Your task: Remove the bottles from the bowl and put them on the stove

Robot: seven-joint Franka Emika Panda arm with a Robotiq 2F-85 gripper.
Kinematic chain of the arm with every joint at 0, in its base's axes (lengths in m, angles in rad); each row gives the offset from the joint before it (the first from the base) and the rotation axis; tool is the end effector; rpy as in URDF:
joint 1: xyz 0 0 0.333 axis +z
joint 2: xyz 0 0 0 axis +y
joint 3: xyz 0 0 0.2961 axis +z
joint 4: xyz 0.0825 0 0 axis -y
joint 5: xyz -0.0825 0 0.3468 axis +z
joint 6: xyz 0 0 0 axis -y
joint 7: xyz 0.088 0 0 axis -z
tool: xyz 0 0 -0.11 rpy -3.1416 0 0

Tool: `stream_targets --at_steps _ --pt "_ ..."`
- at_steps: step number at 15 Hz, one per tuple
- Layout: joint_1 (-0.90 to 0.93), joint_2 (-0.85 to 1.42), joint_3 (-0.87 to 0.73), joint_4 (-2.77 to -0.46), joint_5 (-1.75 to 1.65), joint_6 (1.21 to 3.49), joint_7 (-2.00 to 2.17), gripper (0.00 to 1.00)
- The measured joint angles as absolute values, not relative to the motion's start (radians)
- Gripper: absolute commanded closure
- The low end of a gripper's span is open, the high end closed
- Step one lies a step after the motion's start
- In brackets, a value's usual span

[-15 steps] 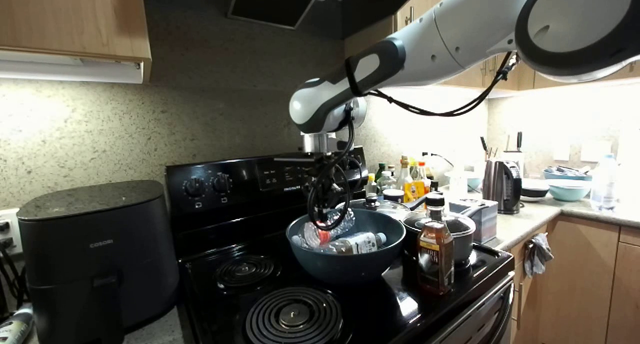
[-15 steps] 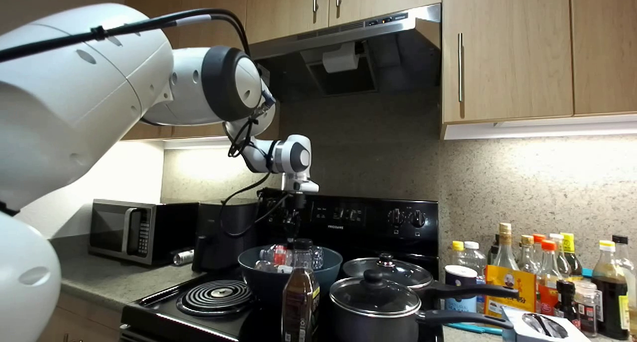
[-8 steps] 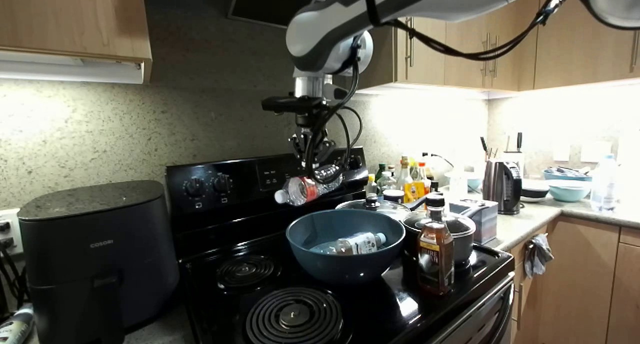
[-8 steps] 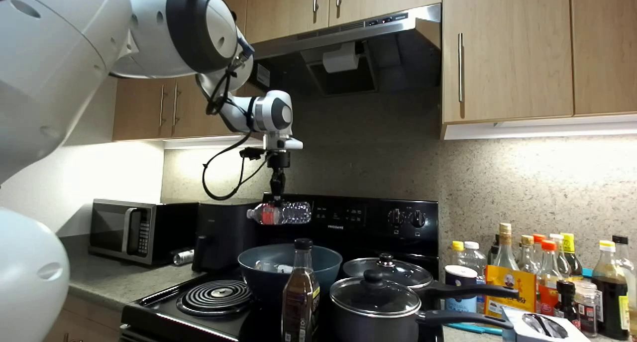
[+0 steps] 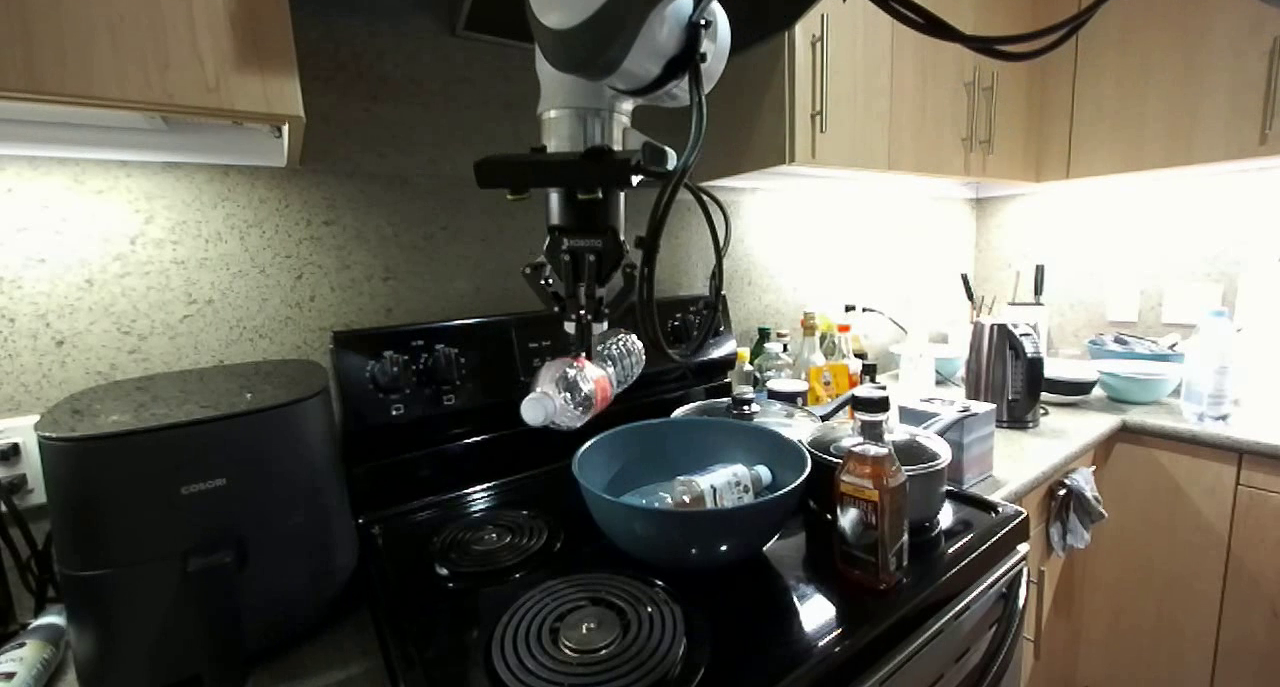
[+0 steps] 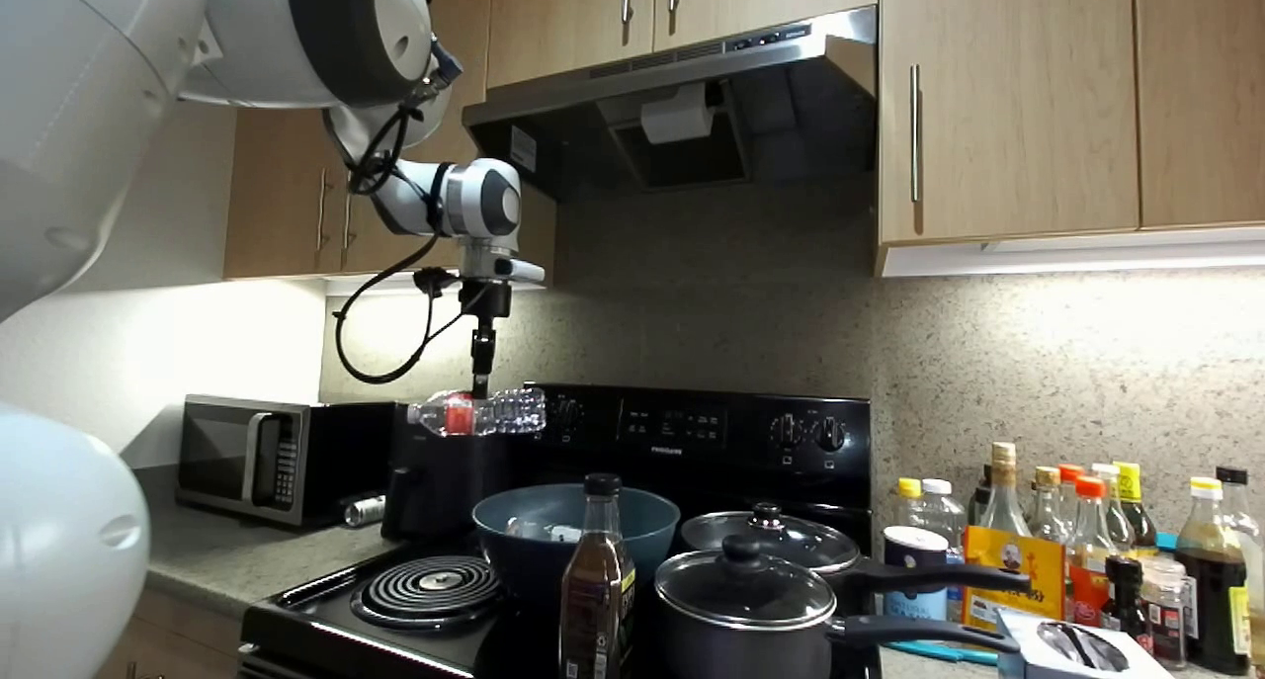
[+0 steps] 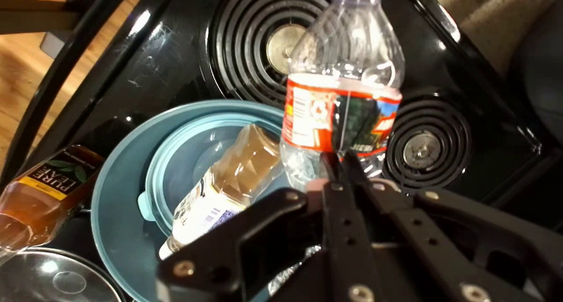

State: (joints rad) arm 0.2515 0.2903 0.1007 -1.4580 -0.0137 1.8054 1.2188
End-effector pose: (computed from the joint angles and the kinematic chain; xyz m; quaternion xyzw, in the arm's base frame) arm 0.5790 0.2034 0.5090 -0.9067 0.4207 -0.0153 0.0261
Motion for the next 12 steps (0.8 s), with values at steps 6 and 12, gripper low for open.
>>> stream_targets --at_steps 6,12 --pt "0.290 0.323 0.151 -1.452 -0.012 1.688 1.022 0.99" --pt "0.296 0.418 0.164 -1.397 -0.013 1.579 0.810 0.96"
